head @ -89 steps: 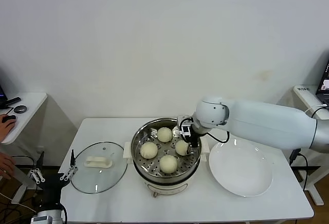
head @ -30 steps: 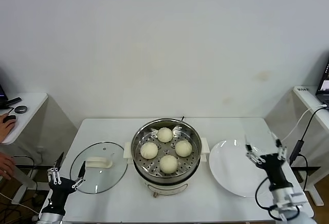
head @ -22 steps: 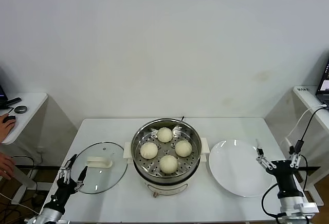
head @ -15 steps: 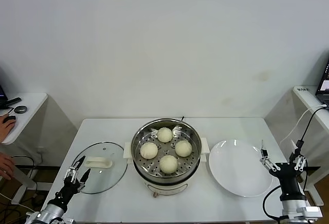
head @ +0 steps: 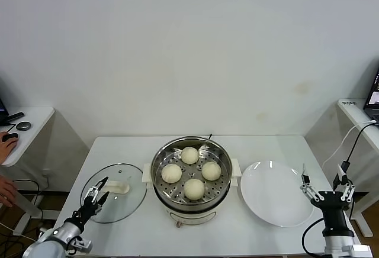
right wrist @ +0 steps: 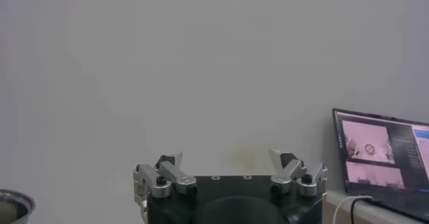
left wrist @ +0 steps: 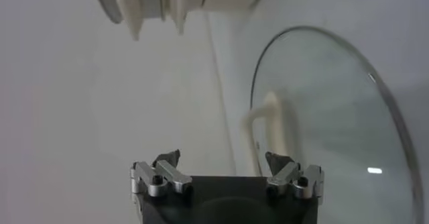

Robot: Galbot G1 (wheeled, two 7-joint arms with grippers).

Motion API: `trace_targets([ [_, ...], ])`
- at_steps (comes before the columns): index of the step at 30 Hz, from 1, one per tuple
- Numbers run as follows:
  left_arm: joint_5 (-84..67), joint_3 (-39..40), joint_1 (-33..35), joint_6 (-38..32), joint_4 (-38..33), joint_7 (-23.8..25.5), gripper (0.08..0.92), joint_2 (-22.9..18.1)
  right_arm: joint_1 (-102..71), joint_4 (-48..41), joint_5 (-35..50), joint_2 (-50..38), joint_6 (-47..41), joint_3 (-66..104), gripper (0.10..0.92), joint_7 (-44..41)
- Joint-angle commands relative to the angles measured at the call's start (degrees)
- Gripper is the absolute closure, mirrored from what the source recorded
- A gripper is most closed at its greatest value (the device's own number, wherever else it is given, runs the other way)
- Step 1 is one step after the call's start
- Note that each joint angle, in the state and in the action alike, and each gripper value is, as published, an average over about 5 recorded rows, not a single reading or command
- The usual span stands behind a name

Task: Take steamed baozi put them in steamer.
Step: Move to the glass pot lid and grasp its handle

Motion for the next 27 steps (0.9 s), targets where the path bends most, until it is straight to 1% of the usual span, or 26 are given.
trace_targets([
  [1, 2.0, 4.1, -7.7, 0.0, 5.8, 0.2, 0.177, 0.7, -0.9, 0.9, -0.7, 0.7, 0.2, 0.1, 0.203, 0.1],
  [8, 2.2, 5.1, -10.6, 0.1, 8.5, 0.0, 0.177, 0.4, -1.1, 1.2, -1.2, 0.9, 0.3, -0.5, 0.203, 0.0],
  [17, 3.3, 5.2, -13.1, 0.4, 13.8, -0.7, 0.177, -0.3, -1.1, 1.4, -2.0, 1.4, 0.3, -1.5, 0.203, -0.1],
  [19, 3.3, 5.2, -13.3, 0.4, 14.3, -0.9, 0.193, -0.5, -1.1, 1.5, -2.2, 1.5, 0.3, -1.7, 0.203, -0.2],
  [23, 3.3, 5.2, -13.6, 0.4, 15.1, -1.4, 0.285, -1.0, -1.2, 1.5, -2.5, 1.7, 0.4, -2.1, 0.203, -0.3],
  [27, 3.1, 5.3, -14.0, 0.4, 16.3, -2.0, 0.406, -1.4, -1.4, 1.6, -2.8, 1.8, 0.3, -2.6, 0.203, -0.4],
])
